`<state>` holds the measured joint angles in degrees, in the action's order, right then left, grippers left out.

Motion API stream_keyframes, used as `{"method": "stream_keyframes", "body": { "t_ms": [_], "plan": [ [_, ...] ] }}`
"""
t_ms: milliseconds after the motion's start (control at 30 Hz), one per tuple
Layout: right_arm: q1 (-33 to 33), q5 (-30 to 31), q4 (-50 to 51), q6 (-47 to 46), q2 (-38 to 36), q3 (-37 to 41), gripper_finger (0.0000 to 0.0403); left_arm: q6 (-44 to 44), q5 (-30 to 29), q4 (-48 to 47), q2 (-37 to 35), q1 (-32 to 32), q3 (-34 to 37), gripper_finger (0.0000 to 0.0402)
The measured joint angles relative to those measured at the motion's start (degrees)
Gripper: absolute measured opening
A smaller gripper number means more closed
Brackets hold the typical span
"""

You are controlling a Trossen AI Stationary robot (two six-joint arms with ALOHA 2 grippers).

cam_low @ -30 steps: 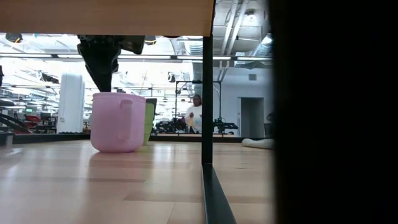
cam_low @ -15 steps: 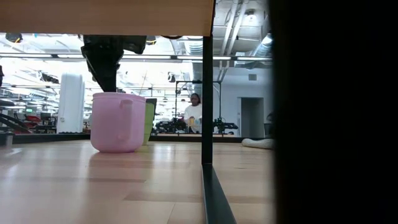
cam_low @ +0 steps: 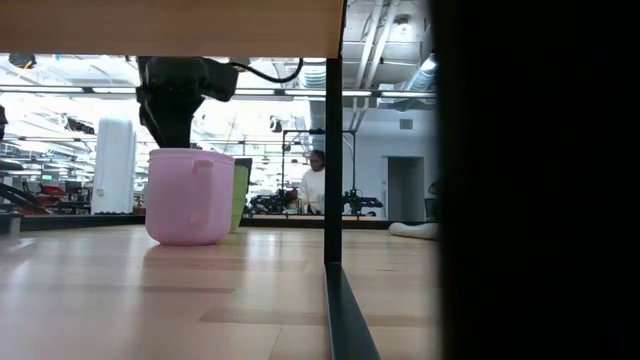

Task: Stack small to large cups/mugs on shelf
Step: Put the purple mug on the shelf

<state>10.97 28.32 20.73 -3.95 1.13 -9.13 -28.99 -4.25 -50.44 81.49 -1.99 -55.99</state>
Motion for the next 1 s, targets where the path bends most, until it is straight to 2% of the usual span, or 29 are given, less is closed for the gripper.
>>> {"method": "stream_keyframes", "body": {
  "t_ms": [367,667,1000],
  "plan": [
    [0.01,0.05,-0.16,2.85,0.00,0.00,0.0216,2.24,1.05,-1.32,10.18,-0.01,-1.68,0.0157],
    [0.01,0.10,0.04,2.86,0.00,0.00,0.0216,4.69,0.53,-1.09,10.39,0.01,-6.02,0.0157],
    [0.01,0.10,0.15,2.86,0.00,0.00,0.0216,7.35,0.51,-1.13,10.39,0.01,-6.47,0.0157]
  ]
}}
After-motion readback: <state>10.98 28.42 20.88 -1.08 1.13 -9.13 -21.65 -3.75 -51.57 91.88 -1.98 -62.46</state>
